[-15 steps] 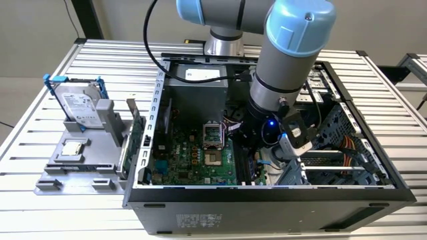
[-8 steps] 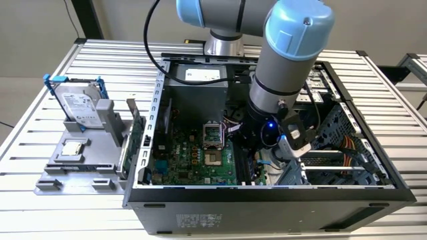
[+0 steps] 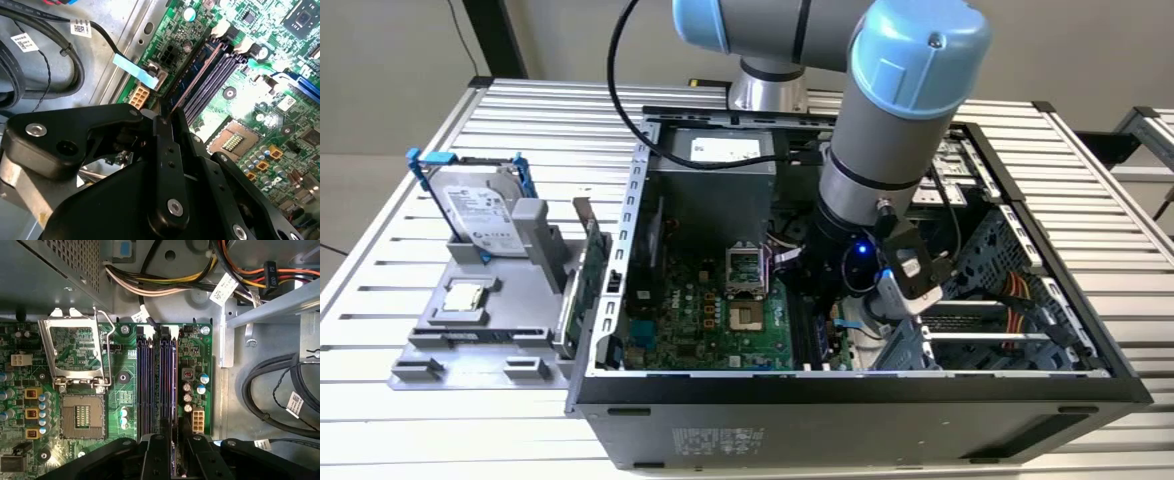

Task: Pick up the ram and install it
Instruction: 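Insert the ram into the slot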

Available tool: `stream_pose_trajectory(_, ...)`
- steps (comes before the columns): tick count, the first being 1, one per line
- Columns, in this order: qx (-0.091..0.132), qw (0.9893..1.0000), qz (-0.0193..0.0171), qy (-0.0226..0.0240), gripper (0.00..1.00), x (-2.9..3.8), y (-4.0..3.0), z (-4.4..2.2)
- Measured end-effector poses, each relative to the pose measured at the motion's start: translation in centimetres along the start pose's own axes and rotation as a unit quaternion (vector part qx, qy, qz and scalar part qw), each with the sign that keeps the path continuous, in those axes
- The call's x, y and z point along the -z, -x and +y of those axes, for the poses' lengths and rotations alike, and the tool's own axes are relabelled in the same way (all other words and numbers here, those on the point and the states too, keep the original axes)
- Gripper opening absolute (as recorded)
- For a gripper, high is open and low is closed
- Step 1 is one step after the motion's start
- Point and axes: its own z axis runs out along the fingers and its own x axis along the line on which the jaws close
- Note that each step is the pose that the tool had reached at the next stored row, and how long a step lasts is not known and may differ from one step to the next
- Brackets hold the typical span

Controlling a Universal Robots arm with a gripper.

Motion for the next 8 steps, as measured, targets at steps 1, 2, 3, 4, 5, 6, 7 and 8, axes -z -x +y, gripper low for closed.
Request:
stream_pose_trajectory(1, 0.000, 1.0000, 0.0000, 0.0001, 1.00, 0.27, 0.00, 0.00)
stream_pose_trajectory(2, 0.000, 1.0000, 0.0002, 0.0002, 1.00, 0.58, 0.00, 0.01)
stream_pose_trajectory(3, 0.000, 1.0000, 0.0004, 0.0001, 1.00, 0.93, 0.00, 0.01)
stream_pose_trajectory(4, 0.000, 1.0000, 0.0005, 0.0001, 1.00, 1.19, 0.00, 0.01)
stream_pose_trajectory(5, 0.000, 1.0000, 0.0005, 0.0005, 1.00, 1.43, 0.00, 0.01)
stream_pose_trajectory(6, 0.000, 1.0000, 0.0005, 0.0009, 1.00, 1.76, 0.00, 0.02)
stream_pose_trajectory(7, 0.000, 1.0000, 0.0005, 0.0011, 1.00, 2.15, 0.00, 0.01)
stream_pose_trajectory(8, 0.000, 1.0000, 0.0006, 0.0014, 1.00, 2.55, 0.00, 0.02)
